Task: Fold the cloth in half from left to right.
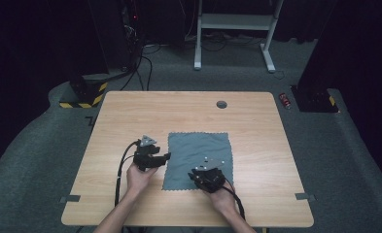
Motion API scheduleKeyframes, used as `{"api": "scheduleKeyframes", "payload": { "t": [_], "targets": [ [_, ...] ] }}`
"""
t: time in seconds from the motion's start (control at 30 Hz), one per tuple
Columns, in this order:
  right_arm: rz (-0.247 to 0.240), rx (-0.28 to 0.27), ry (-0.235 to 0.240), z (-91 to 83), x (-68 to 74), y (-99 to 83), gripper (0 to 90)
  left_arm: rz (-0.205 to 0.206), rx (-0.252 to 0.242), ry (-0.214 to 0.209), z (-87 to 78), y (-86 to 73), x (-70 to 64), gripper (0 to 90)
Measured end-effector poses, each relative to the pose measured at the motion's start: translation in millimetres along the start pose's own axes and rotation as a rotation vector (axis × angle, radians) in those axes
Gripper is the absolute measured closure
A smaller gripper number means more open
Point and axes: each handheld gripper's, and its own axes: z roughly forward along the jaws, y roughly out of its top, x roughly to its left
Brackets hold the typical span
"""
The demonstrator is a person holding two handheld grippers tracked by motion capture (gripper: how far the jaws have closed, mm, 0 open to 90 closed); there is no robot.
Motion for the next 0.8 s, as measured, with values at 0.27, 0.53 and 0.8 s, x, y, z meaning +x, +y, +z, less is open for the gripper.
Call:
{"api": "scheduleKeyframes", "payload": {
  "t": [0.27,0.53,0.8],
  "targets": [
    [-0.114,0.022,0.099,33.3,43.3,16.1,80.0,0.013,-0.027,0.017,-1.3,8.3,3.0,40.7],
    [-0.143,0.03,0.123,50.4,61.9,21.1,75.4,0.02,0.023,0.042,6.2,21.9,12.9,40.1],
    [-0.158,0.041,0.107,53.1,69.1,18.2,70.8,0.018,0.052,0.09,25.3,48.0,26.6,41.2]
  ]
}}
